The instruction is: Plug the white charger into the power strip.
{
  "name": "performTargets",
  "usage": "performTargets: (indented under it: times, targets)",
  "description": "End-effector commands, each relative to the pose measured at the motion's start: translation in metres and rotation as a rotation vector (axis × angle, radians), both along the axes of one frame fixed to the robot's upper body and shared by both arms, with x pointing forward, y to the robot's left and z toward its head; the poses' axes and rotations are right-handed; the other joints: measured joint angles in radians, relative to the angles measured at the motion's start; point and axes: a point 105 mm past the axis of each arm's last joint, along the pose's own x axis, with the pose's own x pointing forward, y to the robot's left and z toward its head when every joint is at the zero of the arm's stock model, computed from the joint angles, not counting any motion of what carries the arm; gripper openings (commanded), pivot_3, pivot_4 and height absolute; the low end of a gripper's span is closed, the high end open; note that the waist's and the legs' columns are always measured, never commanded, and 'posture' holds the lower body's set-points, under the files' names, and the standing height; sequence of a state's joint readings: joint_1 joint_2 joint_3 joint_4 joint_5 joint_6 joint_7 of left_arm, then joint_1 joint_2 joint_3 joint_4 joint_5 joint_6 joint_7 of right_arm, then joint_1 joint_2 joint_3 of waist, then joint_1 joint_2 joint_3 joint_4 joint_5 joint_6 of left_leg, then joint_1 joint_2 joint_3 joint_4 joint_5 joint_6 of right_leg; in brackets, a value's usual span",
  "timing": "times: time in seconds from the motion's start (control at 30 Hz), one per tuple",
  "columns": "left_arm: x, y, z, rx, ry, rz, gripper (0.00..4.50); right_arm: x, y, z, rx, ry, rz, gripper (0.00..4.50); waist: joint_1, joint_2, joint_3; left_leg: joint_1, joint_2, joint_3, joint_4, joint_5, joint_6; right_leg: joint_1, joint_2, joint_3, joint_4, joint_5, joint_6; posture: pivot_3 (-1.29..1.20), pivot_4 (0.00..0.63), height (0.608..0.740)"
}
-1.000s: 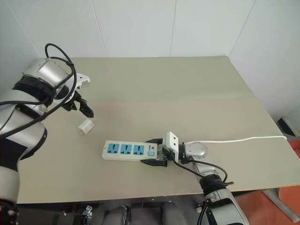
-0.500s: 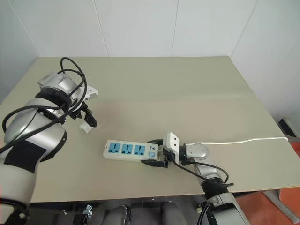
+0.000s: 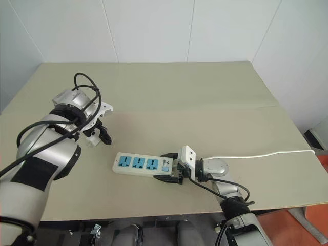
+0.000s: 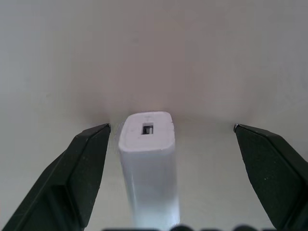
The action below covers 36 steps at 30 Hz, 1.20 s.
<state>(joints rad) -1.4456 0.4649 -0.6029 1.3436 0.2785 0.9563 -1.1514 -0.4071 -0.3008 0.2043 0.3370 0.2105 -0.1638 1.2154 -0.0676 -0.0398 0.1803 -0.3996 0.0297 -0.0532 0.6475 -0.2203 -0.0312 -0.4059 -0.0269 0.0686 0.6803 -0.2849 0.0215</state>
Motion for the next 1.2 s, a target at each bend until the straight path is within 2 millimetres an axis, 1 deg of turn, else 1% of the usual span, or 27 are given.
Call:
performTargets:
  times: [0.03, 0.3, 0.4, 0.5, 0.7, 0.73, 0.83, 0.87, 0.93, 1.0, 1.1, 1.13, 1.2]
  targets:
    - [0.004, 0.002, 0.006, 0.02, -0.037, -0.002, 4.5, -0.007, 0.004, -0.006, -0.005, 0.03, 0.014, 3.47, 0.0, 0.0, 0.0, 0.0, 0.0, 0.0, 0.0, 0.0, 0.0, 0.0, 0.0, 0.0, 0.0, 0.0, 0.0, 0.0, 0.15, 0.74]
    - [0.005, 0.004, 0.002, 0.025, -0.044, 0.009, 4.5, -0.007, 0.005, -0.007, -0.004, 0.037, 0.011, 3.47, 0.0, 0.0, 0.0, 0.0, 0.0, 0.0, 0.0, 0.0, 0.0, 0.0, 0.0, 0.0, 0.0, 0.0, 0.0, 0.0, 0.15, 0.74]
    - [0.005, 0.004, 0.001, 0.026, -0.044, 0.007, 3.94, -0.007, 0.005, -0.007, -0.004, 0.039, 0.008, 3.47, 0.0, 0.0, 0.0, 0.0, 0.0, 0.0, 0.0, 0.0, 0.0, 0.0, 0.0, 0.0, 0.0, 0.0, 0.0, 0.0, 0.15, 0.74]
    - [0.005, 0.003, 0.002, 0.024, -0.045, 0.0, 3.09, -0.007, 0.004, -0.007, -0.006, 0.039, 0.001, 3.47, 0.0, 0.0, 0.0, 0.001, 0.0, 0.0, 0.0, 0.0, 0.0, 0.0, 0.0, 0.0, 0.0, 0.0, 0.0, 0.0, 0.15, 0.74]
    - [0.005, 0.005, 0.002, 0.026, -0.047, 0.003, 1.1, -0.005, 0.003, -0.008, -0.008, 0.04, -0.008, 3.47, -0.001, 0.0, 0.0, 0.001, 0.0, 0.0, 0.001, 0.0, 0.0, 0.0, 0.0, 0.0, 0.001, 0.0, 0.0, 0.0, 0.15, 0.74]
    - [0.005, 0.006, 0.003, 0.026, -0.047, 0.004, 1.02, -0.005, 0.003, -0.008, -0.01, 0.039, -0.011, 3.47, -0.001, 0.0, 0.0, 0.001, 0.0, 0.0, 0.001, 0.0, 0.0, 0.0, 0.0, 0.0, 0.001, 0.0, 0.0, 0.0, 0.15, 0.74]
    - [0.006, 0.004, 0.006, 0.011, -0.059, -0.001, 1.02, -0.004, 0.003, -0.008, -0.011, 0.038, -0.015, 3.47, -0.001, 0.0, 0.0, 0.001, 0.0, 0.0, 0.001, 0.0, 0.0, 0.0, 0.0, 0.0, 0.001, 0.0, 0.0, 0.0, 0.15, 0.74]
    - [0.009, 0.002, 0.011, -0.003, -0.084, -0.015, 1.02, -0.004, 0.003, -0.008, -0.011, 0.039, -0.015, 3.47, -0.001, 0.0, 0.0, 0.001, 0.0, 0.0, 0.001, 0.0, 0.0, 0.0, 0.0, 0.0, 0.001, 0.0, 0.0, 0.0, 0.15, 0.74]
    - [0.018, -0.009, 0.027, -0.08, -0.169, -0.059, 1.02, -0.004, 0.004, -0.008, -0.01, 0.04, -0.012, 3.47, 0.0, 0.0, 0.0, 0.001, 0.0, 0.0, 0.002, 0.0, 0.0, 0.0, 0.0, 0.0, 0.001, 0.0, 0.0, 0.0, 0.15, 0.74]
    - [0.033, -0.022, 0.056, -0.189, -0.334, -0.103, 1.02, -0.006, 0.004, -0.009, -0.011, 0.045, -0.001, 3.47, 0.001, 0.0, 0.0, 0.001, 0.0, 0.0, 0.002, 0.0, 0.0, 0.0, 0.0, 0.0, 0.001, 0.0, 0.0, 0.0, 0.15, 0.74]
    - [0.05, -0.044, 0.103, -0.373, -0.634, -0.198, 1.02, -0.006, 0.004, -0.009, -0.018, 0.046, 0.014, 3.47, 0.003, 0.0, 0.0, 0.0, 0.001, -0.001, 0.003, 0.0, 0.0, 0.0, -0.001, 0.0, 0.001, 0.0, 0.0, 0.0, 0.15, 0.74]
    - [0.056, -0.049, 0.12, -0.411, -0.791, -0.237, 1.02, -0.006, 0.004, -0.009, -0.017, 0.046, 0.018, 3.47, 0.004, 0.0, 0.0, 0.0, 0.001, -0.001, 0.003, 0.0, 0.0, 0.0, -0.001, -0.001, 0.002, 0.0, 0.0, 0.0, 0.15, 0.74]
    - [0.059, -0.055, 0.15, -0.468, -1.072, -0.236, 1.02, -0.006, 0.005, -0.008, -0.018, 0.044, 0.027, 3.47, 0.004, -0.001, -0.001, 0.001, 0.001, 0.0, 0.003, 0.0, 0.0, 0.0, -0.003, -0.001, 0.003, 0.0, 0.0, 0.0, 0.15, 0.74]
